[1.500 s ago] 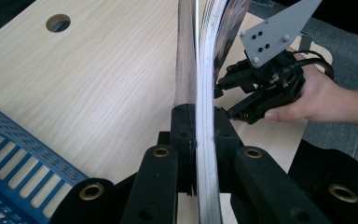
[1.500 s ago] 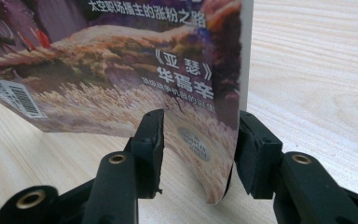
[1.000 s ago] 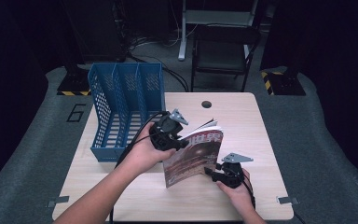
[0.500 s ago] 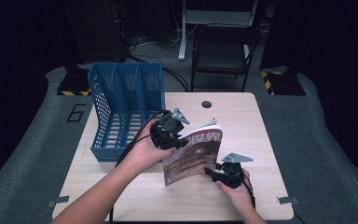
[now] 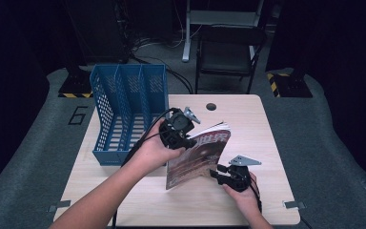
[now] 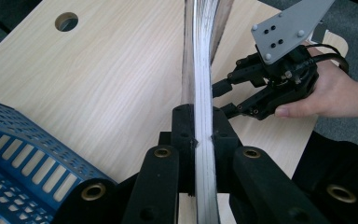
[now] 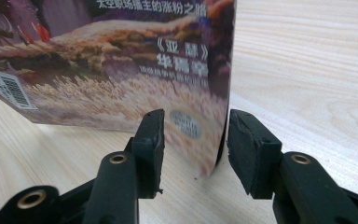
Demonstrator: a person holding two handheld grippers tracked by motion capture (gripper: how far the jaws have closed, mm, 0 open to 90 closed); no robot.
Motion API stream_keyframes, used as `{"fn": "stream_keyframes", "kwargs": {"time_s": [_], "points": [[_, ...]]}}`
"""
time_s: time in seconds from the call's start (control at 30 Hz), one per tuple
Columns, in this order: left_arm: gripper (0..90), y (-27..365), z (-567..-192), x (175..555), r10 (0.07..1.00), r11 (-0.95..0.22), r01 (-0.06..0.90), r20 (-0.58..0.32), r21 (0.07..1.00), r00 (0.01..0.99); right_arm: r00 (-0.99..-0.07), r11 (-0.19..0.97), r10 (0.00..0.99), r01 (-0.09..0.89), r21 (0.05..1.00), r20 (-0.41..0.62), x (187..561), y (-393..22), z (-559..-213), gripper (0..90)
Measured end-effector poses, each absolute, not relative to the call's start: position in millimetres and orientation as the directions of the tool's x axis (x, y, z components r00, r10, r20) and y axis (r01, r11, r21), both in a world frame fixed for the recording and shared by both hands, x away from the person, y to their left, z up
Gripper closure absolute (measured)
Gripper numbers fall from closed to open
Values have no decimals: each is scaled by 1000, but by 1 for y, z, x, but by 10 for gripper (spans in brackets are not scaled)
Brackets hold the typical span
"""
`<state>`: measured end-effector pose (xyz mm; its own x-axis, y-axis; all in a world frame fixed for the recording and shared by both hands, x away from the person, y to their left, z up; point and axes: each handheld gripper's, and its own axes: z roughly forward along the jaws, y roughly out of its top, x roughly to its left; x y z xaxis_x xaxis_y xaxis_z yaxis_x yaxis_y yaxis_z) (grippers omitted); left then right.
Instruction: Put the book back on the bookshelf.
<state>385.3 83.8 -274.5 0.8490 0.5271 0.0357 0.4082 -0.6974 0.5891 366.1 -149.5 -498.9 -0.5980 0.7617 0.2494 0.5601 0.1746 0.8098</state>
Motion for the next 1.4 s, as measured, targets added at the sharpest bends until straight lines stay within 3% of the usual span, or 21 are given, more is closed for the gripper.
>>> {"fn": "stream_keyframes", "kwargs": {"time_s": [1.4], "points": [[840, 114, -187, 396, 621, -633, 473, 37, 613, 783, -582, 188, 780, 571, 799, 232, 370, -154, -502, 527]]}}
